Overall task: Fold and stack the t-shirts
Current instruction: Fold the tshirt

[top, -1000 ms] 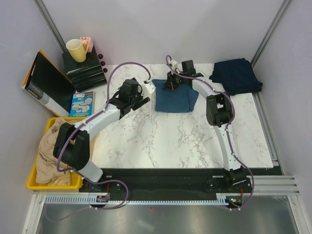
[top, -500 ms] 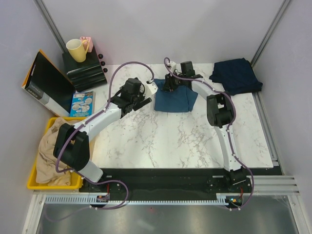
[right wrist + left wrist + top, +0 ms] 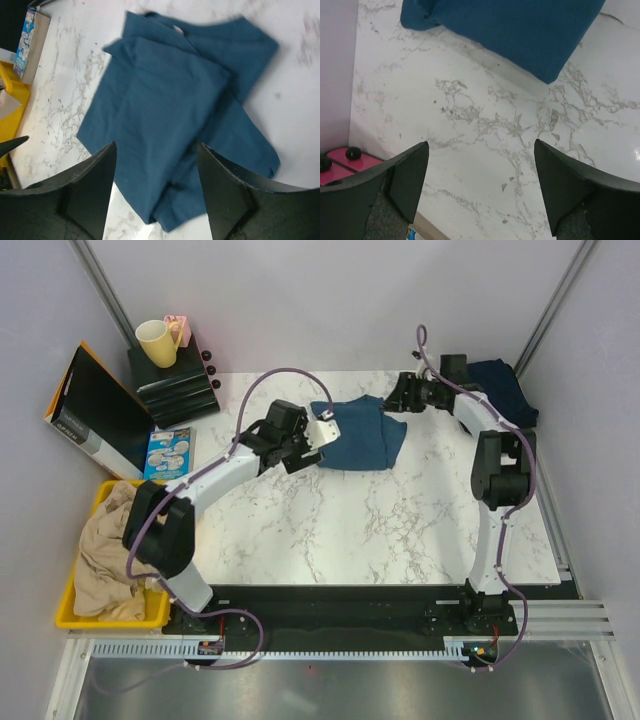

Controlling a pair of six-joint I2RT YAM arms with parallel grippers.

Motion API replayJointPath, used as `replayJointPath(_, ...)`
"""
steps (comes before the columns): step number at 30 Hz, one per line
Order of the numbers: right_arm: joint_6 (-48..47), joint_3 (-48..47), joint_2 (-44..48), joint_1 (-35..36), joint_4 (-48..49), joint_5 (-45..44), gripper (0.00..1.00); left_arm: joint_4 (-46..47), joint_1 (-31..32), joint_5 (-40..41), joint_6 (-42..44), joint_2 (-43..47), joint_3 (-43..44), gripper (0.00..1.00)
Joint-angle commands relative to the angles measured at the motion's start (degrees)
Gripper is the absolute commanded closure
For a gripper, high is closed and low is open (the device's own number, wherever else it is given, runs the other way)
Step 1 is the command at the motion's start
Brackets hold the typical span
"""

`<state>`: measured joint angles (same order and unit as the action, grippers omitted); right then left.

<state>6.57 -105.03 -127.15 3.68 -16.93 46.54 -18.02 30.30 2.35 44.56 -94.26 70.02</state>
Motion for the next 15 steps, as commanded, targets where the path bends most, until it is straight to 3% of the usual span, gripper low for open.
replayJointPath(1,6.34,4.57,-2.04,-3.42,-1.53,7.49,0.30,-0.52,0.63,-6.13,5.01,-10.82,10.73,0.08)
replayJointPath(8,9.51,5.89,-6.35,-6.93,-1.35,11.99,0.32,-0.44,1.77,-4.72,6.94,-23.42,29.45,0.08)
replayJointPath(15,10.31,9.84,-7.50,-10.53,-2.85,13.13,0.30,0.97,3.27,-4.81,7.83,-29.57,35.62,0.08)
